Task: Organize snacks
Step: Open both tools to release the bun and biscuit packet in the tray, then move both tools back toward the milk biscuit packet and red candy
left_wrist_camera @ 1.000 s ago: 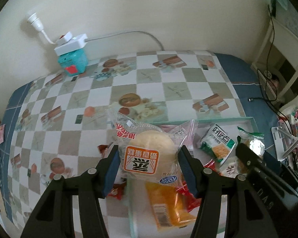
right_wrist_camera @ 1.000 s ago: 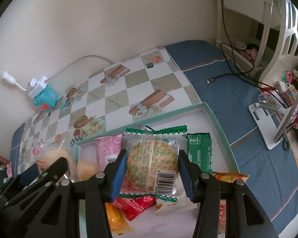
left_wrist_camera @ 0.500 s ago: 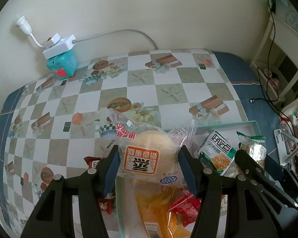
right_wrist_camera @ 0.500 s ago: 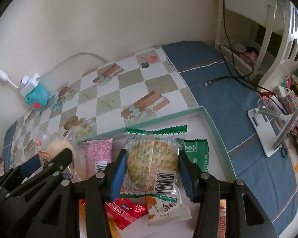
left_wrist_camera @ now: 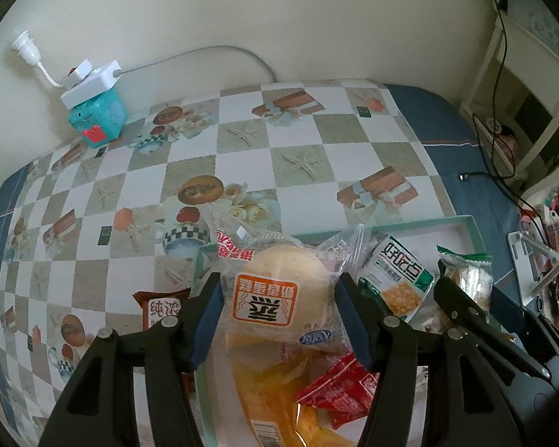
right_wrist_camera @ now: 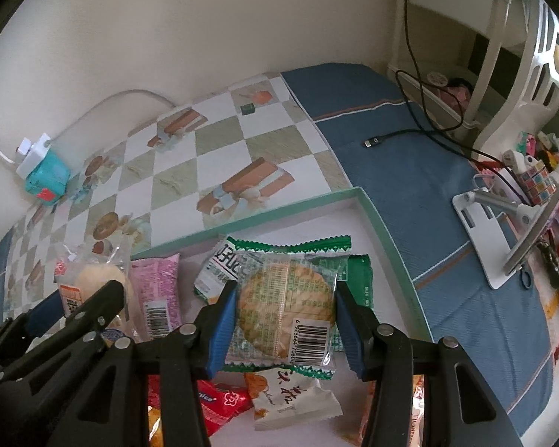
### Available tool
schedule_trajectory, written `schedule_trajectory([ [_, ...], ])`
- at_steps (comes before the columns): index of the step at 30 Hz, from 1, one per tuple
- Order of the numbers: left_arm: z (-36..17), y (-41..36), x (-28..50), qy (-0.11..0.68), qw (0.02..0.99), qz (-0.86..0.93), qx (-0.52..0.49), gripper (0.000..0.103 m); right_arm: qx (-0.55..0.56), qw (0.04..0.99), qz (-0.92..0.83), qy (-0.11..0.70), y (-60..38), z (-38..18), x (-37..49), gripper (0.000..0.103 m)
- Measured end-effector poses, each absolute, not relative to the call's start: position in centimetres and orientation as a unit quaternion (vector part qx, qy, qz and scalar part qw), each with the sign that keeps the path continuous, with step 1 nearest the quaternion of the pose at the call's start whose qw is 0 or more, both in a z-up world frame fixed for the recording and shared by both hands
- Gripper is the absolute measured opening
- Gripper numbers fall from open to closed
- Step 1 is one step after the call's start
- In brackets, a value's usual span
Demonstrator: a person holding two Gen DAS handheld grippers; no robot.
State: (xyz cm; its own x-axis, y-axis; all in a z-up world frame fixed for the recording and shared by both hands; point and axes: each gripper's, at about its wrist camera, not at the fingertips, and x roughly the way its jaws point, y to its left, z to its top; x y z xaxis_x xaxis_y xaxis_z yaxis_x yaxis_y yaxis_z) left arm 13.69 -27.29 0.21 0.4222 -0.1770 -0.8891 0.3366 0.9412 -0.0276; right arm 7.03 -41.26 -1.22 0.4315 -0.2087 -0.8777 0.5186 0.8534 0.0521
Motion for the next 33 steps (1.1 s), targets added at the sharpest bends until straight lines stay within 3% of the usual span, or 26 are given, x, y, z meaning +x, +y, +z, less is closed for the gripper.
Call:
schedule_trajectory([
  [4,0.7,-27.0,13.6,0.51,0.843,-0.148,0.082,0.064,0.158,0.829,-0.229,0.486,-41.7,-1.1,6.8,0.057],
  [6,0.8,-26.8,13.7,0.512,0.842,-0.147,0.078,0.071,0.155,0.828,-0.231,0.486,-41.7,-1.0,6.7,0.061],
  [19,0.9,-23.7,14.9,0.532,0.841,-0.086,0.051,0.072,0.135,0.829,-0.236,0.488,-41.1,-0.4,6.7,0.062],
  [22,0.8,-22.6,15.2,0.538,0.839,-0.07,0.043,0.081,0.126,0.83,-0.237,0.489,-40.7,-0.2,6.8,0.062],
  [26,1.0,-21.3,15.5,0.54,0.84,-0.053,0.034,0.081,0.109,0.83,-0.241,0.491,-40.0,0.0,7.1,0.075],
  [29,1.0,-20.5,15.7,0.541,0.839,-0.039,0.035,0.083,0.092,0.83,-0.242,0.495,-39.4,0.2,7.3,0.075],
  [31,0.8,-19.9,15.8,0.543,0.839,-0.028,0.033,0.09,0.079,0.83,-0.242,0.496,-38.8,0.3,7.5,0.079],
  [33,0.7,-19.3,15.9,0.543,0.839,-0.019,0.026,0.099,0.071,0.833,-0.239,0.493,-38.4,0.5,7.6,0.094],
])
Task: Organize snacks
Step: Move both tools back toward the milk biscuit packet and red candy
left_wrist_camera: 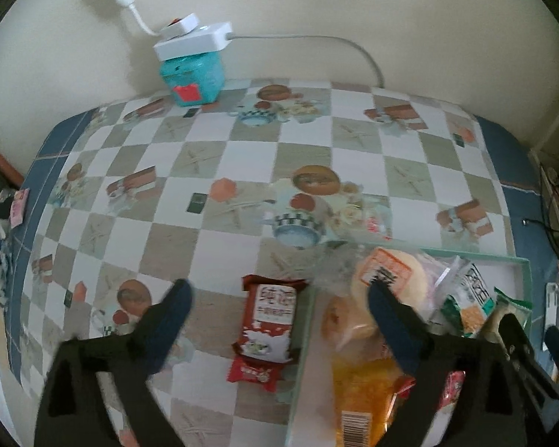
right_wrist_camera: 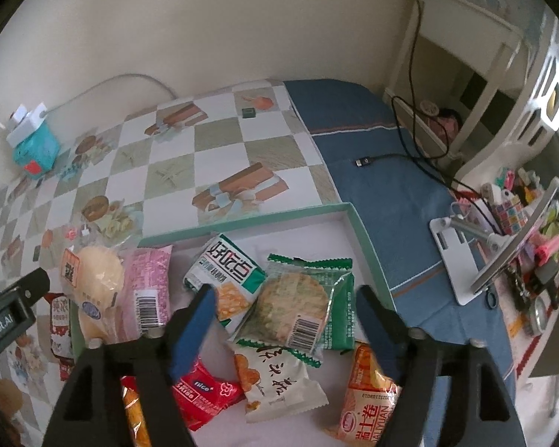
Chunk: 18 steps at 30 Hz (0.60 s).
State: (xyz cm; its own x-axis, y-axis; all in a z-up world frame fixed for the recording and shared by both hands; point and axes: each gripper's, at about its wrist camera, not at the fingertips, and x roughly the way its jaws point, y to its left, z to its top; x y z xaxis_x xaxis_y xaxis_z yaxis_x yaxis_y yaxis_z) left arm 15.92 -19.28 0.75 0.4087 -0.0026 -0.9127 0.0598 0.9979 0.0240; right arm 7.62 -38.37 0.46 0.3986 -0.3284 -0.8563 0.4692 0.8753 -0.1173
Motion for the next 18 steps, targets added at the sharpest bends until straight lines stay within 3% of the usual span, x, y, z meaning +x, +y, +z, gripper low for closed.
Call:
schedule_trajectory([
  [6,1.1,-17.4,16.0,0.542,0.841,-0.001,0.01,0.099,0.05,0.836,-0.238,0.492,-36.9,1.0,7.9,0.103],
  [18,2.1,-13.2,15.7,0.543,0.84,0.011,-0.014,0.099,0.026,0.845,-0.208,0.491,-32.0,2.2,8.5,0.103],
])
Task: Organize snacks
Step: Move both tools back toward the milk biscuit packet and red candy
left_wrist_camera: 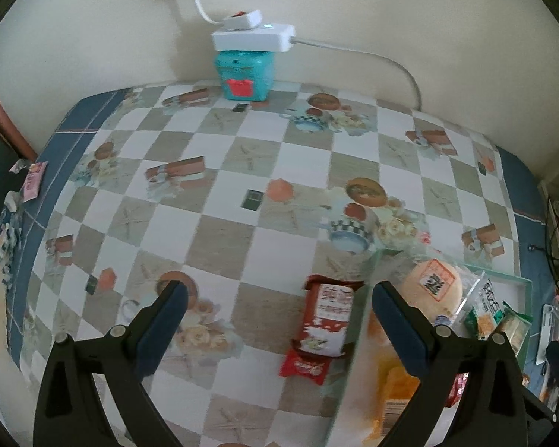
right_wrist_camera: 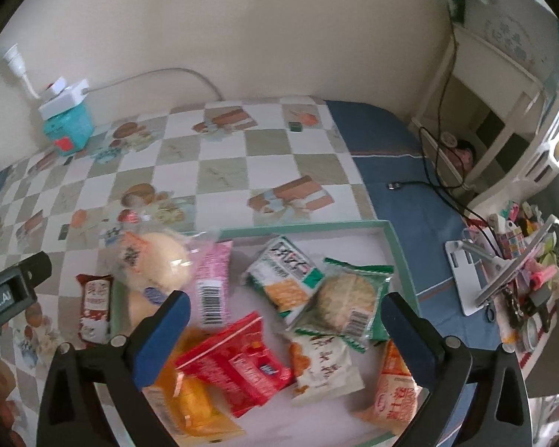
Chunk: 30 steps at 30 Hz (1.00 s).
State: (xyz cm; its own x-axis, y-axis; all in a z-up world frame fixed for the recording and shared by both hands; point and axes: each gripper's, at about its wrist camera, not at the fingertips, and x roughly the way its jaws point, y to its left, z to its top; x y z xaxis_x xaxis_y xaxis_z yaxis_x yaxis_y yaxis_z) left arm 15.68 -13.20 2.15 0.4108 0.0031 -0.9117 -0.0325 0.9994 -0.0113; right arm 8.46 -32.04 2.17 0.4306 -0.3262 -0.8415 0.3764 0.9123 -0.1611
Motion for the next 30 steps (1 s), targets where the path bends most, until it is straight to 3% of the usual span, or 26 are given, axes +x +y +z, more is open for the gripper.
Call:
schedule_trajectory([
  [17,3.4,-4.6,15.0,0.532,0.844,0.048,-0.052,0.099,0.003,0.858,-0.189,0.479,-26.3,4.3,8.7,0.103],
  [30,-0.2,-1.1,15.5,0.572,0.814,0.051,-0.087,0.099,0.006,0.842,-0.166,0.513,-23.2,1.3,10.1,0.103],
])
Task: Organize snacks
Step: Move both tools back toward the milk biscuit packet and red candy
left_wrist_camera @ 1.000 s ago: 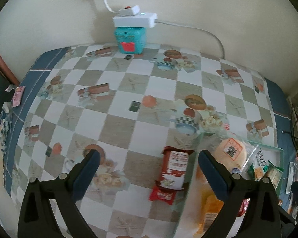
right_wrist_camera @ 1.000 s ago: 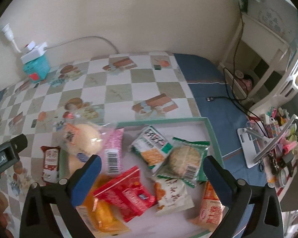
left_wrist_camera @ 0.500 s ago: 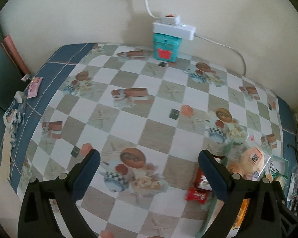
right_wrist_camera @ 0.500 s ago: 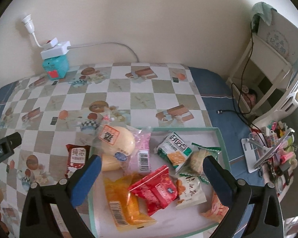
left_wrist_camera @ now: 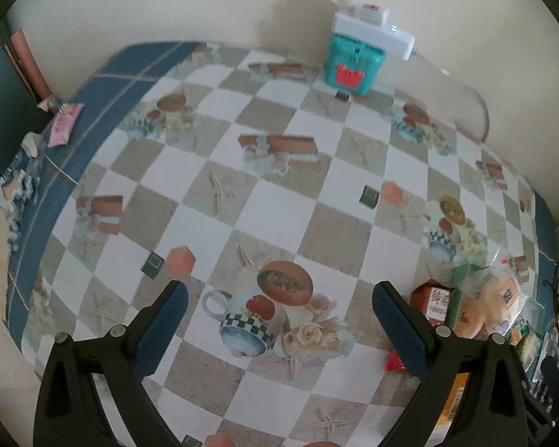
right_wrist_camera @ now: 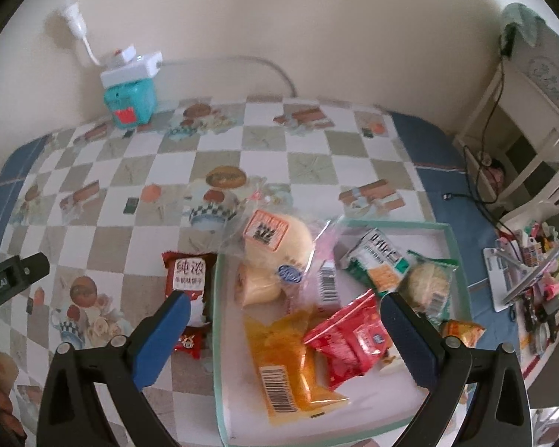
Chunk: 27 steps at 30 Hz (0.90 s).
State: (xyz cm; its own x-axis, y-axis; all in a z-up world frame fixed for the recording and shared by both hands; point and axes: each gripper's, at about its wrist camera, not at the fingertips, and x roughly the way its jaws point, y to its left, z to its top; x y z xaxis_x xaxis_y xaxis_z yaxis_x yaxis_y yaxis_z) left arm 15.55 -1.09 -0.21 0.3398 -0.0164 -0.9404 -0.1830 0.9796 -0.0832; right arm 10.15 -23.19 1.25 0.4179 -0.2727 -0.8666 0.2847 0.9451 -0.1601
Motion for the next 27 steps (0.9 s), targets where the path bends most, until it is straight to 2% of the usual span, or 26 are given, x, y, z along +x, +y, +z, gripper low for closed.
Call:
schedule_trajectory([
  [15,-5.4,-5.5,17.7,0.608,0.791,0.01,-0.061,0.099,0.004,0.824,-0.185,0.535,-23.7,-3.0,12.7,0.103],
  [27,-6.7,-10.5,18.5,0.619,0.78,-0.068,-0.064,0.099,0.041,0.82,-0.231,0.522,-28.2,-3.1,12.6,0.103],
])
